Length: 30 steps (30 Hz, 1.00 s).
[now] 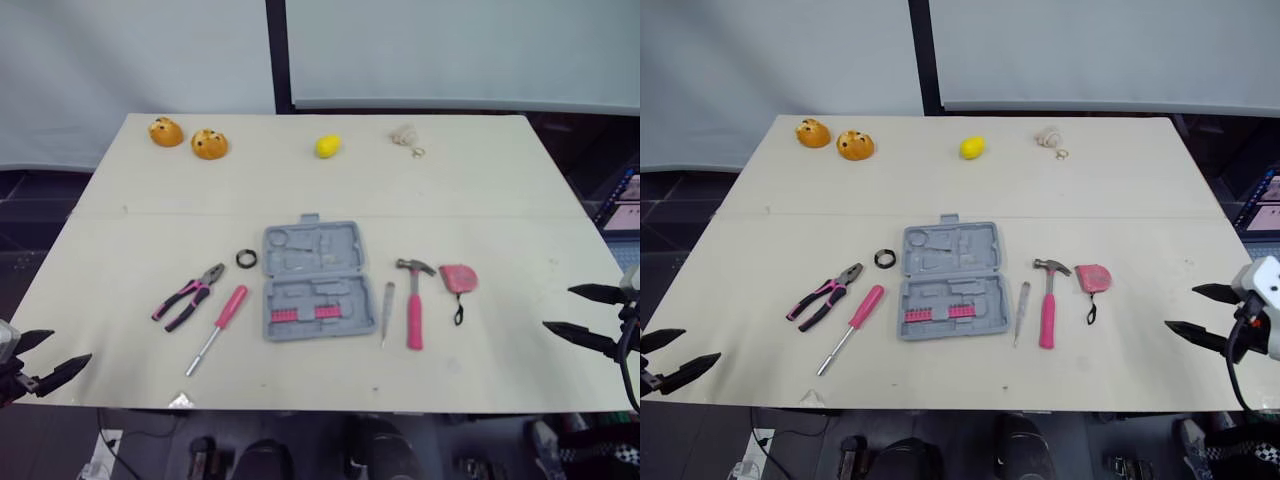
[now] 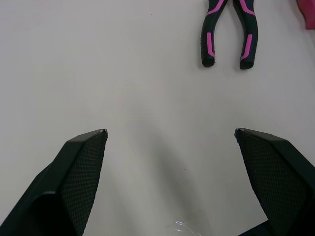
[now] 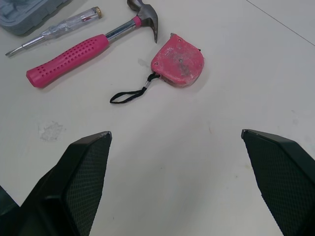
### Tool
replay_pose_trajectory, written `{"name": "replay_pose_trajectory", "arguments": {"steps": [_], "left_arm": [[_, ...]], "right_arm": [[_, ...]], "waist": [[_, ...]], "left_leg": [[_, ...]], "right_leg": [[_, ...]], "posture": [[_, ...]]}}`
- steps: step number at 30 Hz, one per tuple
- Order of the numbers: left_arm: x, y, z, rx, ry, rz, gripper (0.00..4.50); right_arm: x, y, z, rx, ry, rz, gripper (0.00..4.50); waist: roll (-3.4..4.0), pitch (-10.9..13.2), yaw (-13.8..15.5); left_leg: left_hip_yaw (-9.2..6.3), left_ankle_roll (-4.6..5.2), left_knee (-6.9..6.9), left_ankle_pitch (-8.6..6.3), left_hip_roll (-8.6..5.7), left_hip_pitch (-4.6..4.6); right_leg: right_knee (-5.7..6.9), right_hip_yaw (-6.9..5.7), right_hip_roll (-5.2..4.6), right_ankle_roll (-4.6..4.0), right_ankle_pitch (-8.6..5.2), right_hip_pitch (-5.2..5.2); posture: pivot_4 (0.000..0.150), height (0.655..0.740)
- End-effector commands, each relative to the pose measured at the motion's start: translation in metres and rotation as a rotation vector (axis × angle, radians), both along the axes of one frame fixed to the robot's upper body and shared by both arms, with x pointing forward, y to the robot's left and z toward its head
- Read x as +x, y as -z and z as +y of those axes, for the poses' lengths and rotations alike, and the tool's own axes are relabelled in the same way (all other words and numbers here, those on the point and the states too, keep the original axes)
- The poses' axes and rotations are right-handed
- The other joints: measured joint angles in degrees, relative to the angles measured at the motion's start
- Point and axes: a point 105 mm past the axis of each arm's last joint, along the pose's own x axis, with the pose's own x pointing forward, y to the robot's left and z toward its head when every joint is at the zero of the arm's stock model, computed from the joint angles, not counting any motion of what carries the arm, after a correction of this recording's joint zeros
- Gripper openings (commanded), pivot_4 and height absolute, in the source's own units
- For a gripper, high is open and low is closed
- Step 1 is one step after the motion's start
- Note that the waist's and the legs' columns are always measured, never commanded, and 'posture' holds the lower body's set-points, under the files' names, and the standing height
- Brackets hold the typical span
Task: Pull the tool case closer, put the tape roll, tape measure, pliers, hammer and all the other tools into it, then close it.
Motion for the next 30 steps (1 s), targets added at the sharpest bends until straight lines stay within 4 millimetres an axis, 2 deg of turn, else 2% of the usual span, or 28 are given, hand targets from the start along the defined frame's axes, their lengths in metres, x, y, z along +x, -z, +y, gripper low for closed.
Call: {"name": "replay_pose_trajectory", "arguments": {"steps": [1, 30], "left_arm": [[-0.0002, -0.0116, 0.0045, 0.027, 0.001, -0.025, 4.46], [0.0088, -0.0105, -0.0028, 0.008, 0.013, -0.028, 4.46]], "right_arm": [[0.0012, -0.0146, -0.0049, -0.009, 0.022, -0.066, 4.5], [0.0031, -0.0161, -0.0017, -0.005, 0.058, -0.099, 4.5]], "waist": [[0.0, 0.0, 0.0], [-0.01, 0.0, 0.0]], "left_leg": [[0.0, 0.0, 0.0, 0.0, 0.0, 0.0], [0.02, -0.01, 0.0, 0.0, -0.02, 0.0]], "right_leg": [[0.0, 0.0, 0.0, 0.0, 0.0, 0.0], [0.03, 0.02, 0.0, 0.0, 0.0, -0.02]], "posture": [[0.15, 0.7292], [0.15, 0.7292]]}}
